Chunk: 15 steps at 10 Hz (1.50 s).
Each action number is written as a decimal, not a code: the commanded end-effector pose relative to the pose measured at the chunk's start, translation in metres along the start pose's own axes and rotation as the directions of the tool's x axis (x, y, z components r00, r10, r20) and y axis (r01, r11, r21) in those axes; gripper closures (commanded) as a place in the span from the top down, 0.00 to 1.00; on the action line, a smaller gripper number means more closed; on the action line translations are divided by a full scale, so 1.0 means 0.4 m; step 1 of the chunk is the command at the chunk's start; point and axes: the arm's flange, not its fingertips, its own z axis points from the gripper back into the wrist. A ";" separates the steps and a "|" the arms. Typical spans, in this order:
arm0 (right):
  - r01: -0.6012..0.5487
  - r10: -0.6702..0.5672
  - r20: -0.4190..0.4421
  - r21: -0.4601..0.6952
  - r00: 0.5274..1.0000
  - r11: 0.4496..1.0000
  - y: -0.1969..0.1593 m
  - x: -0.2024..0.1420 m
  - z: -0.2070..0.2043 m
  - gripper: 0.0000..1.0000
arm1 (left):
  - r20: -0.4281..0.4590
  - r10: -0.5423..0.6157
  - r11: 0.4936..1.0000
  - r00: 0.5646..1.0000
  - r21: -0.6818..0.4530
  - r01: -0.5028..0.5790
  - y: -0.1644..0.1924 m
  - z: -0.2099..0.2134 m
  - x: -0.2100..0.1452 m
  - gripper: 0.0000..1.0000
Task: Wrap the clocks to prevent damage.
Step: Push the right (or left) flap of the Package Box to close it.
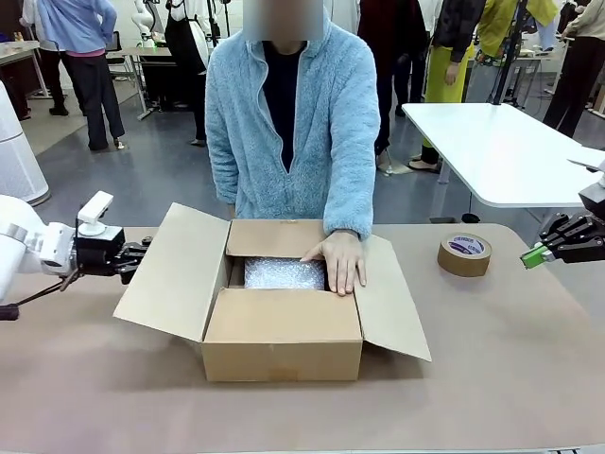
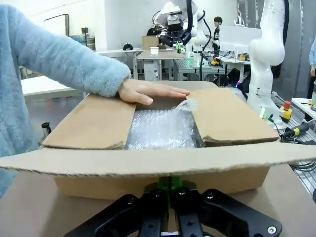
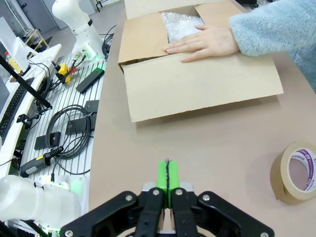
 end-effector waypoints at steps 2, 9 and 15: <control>0.008 -0.008 0.002 -0.009 1.000 1.000 -0.003 -0.001 -0.003 0.01 | 0.017 -0.047 0.999 0.999 0.005 0.047 0.021 -0.089 0.024 0.01; 0.008 -0.008 0.002 -0.009 1.000 1.000 -0.003 -0.001 -0.003 0.01 | -0.032 -0.080 0.997 0.996 -0.003 0.080 0.063 -0.237 0.038 0.01; 0.008 -0.008 0.002 -0.009 1.000 1.000 -0.003 -0.001 -0.003 0.01 | -0.104 -0.093 0.991 0.990 -0.106 0.082 0.031 -0.181 0.018 0.01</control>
